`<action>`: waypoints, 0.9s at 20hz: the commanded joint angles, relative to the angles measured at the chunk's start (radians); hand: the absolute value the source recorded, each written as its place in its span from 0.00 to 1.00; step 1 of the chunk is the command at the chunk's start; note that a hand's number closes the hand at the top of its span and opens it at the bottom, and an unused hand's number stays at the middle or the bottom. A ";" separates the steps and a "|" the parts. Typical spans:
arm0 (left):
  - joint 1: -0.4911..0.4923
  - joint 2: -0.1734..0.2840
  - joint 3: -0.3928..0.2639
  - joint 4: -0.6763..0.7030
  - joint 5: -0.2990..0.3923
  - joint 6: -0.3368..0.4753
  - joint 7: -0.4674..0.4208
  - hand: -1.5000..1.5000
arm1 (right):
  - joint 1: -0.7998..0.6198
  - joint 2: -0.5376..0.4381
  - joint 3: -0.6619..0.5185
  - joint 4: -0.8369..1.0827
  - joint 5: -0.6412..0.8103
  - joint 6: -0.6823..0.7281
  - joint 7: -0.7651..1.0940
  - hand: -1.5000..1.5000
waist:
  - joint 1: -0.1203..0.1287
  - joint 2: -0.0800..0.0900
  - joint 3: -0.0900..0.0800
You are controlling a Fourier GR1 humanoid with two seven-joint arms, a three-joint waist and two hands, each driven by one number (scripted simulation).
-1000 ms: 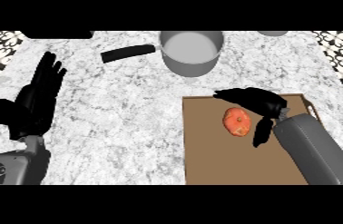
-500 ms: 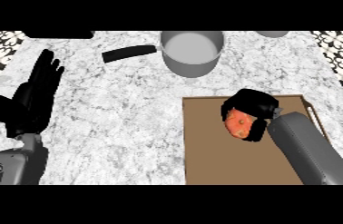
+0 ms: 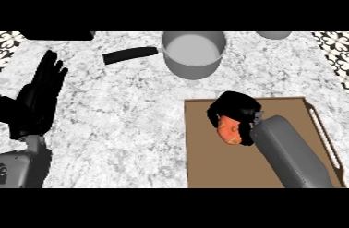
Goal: Pick the squash from the tray and place it in the pot
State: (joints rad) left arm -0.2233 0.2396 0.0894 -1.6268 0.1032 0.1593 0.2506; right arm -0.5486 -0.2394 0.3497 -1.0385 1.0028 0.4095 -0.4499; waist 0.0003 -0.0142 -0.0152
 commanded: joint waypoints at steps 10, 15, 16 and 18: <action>-0.036 -0.043 -0.067 0.032 -0.011 -0.020 -0.010 0.50 | -0.053 0.237 0.214 -0.222 -0.235 -0.195 0.701 1.00 | 0.104 0.008 0.016; -0.044 -0.021 -0.047 0.038 0.001 -0.036 -0.011 0.50 | -0.114 0.239 0.237 -0.368 -0.285 -0.472 0.942 1.00 | 0.099 0.000 0.016; -0.031 -0.027 -0.051 0.042 0.004 -0.041 -0.021 0.50 | -0.144 0.239 0.252 -0.379 -0.272 -0.529 0.989 1.00 | 0.108 0.001 0.014; -0.048 -0.026 -0.054 0.044 -0.008 -0.030 -0.012 0.50 | -0.193 0.239 0.297 -0.417 -0.226 -0.623 1.109 1.00 | 0.086 -0.002 0.014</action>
State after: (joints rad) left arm -0.2661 0.2150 0.0397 -1.5875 0.1003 0.1280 0.2390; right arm -0.6736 -0.0047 0.5983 -1.3833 0.7617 -0.0426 0.4734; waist 0.0938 -0.0141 -0.0010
